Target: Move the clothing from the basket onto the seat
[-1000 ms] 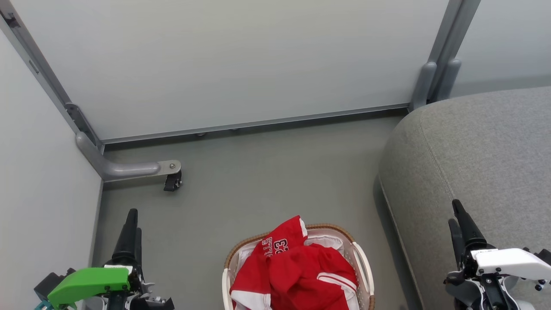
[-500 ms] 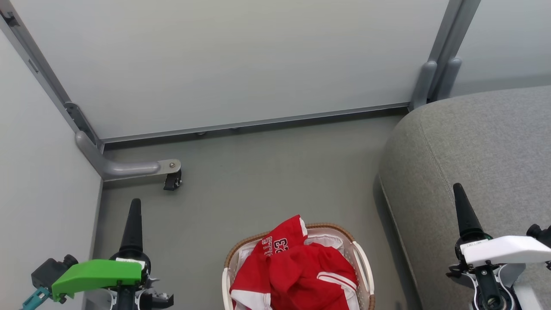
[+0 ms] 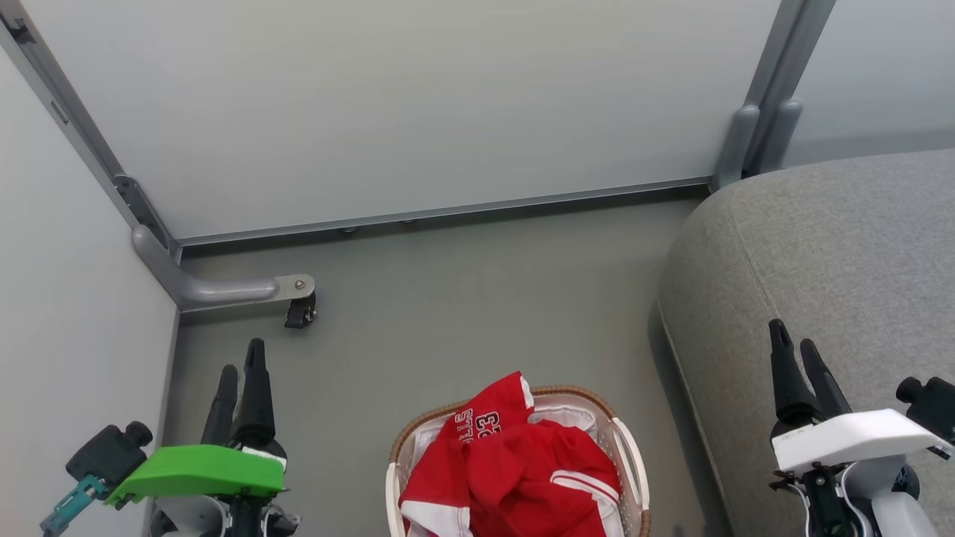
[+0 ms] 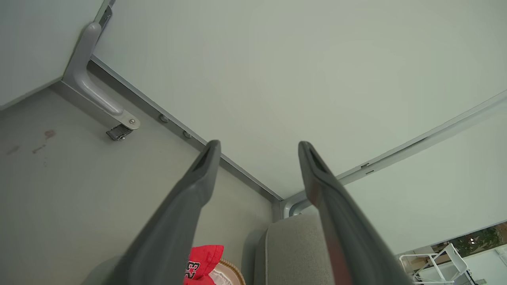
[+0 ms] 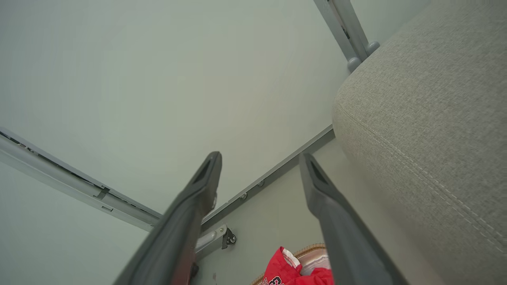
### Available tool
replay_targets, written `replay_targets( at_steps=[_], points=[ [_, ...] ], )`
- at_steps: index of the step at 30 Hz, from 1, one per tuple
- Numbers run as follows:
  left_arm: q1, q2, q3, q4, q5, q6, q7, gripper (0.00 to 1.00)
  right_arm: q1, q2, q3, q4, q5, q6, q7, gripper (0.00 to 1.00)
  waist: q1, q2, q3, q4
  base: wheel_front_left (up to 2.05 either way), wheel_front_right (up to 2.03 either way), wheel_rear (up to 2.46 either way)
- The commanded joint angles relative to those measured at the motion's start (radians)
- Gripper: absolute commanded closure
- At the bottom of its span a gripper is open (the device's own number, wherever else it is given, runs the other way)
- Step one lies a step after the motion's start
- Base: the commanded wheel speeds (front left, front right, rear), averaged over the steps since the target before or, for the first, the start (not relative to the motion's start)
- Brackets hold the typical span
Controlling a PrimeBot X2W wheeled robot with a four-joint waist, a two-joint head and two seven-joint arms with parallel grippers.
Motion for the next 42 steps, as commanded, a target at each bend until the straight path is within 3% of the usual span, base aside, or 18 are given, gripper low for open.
replay_targets(
  at_steps=[1, 12, 42],
  points=[
    [-0.002, 0.006, -0.004, -0.009, 0.044, -0.004, -0.010, 0.00, 0.001, -0.007, 0.001, -0.010, -0.040, 0.000, -0.011, 0.00, 0.0000, 0.0000, 0.000, 0.000, 0.00, 0.00, 0.00],
    [0.016, 0.007, -0.035, 0.028, 0.239, -0.004, -0.044, 0.00, 0.005, -0.009, 0.014, 0.022, -0.214, 0.000, -0.044, 0.00, 0.0000, 0.0000, 0.002, 0.003, 0.00, 0.00, 0.00],
    [0.015, 0.010, -0.085, 0.151, 0.491, -0.005, -0.121, 0.00, 0.020, -0.012, 0.056, 0.064, -0.537, 0.000, -0.121, 0.00, 0.0000, 0.0000, 0.002, 0.015, 0.00, 0.00, 0.00]
  ],
)
